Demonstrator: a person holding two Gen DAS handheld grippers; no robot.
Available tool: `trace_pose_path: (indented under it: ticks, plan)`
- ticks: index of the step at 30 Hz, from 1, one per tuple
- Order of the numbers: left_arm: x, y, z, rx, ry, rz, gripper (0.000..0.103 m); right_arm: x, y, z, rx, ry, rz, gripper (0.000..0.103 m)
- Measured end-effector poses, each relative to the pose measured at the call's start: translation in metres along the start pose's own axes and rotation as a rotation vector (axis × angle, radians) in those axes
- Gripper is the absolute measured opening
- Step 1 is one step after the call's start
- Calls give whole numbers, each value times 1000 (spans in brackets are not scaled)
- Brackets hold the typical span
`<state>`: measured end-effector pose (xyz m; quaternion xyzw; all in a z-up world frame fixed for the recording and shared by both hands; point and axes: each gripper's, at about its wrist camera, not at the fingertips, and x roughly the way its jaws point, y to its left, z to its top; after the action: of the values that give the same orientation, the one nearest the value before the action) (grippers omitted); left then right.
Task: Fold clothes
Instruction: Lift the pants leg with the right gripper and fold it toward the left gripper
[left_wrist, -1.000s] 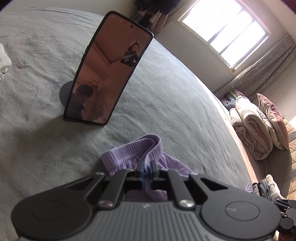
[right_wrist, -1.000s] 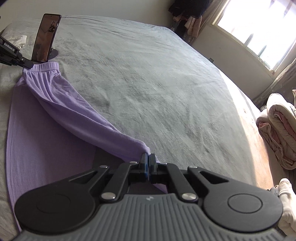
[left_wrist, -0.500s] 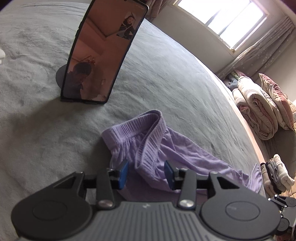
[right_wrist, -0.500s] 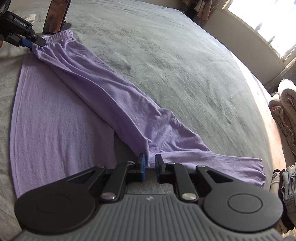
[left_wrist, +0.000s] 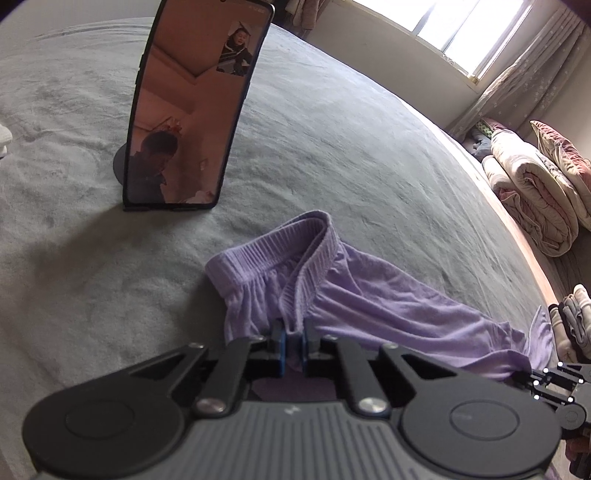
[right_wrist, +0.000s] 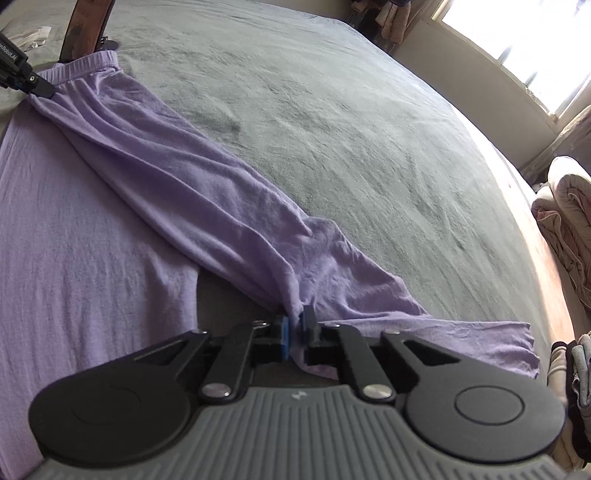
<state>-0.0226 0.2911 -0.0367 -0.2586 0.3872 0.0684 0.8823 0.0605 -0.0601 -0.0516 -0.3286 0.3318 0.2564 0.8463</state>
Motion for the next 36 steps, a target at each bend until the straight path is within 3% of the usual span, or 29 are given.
trace_pose_path:
  ticks: [11,19,28,36]
  plan:
    - [-3,22,24,-81,-15,-109,7,-59,-19,25,-7,-82,-94,3]
    - [0,40,37,-131,-7,-153,7,-97,12,27,-134,-99,-108,3]
    - [-5,47,34,-95,-6,-106,7,-112,67,8,-275,-40,-56,3]
    - [-8,38,26,5,-25,27,13,-94,101,-16,-272,33,29,4]
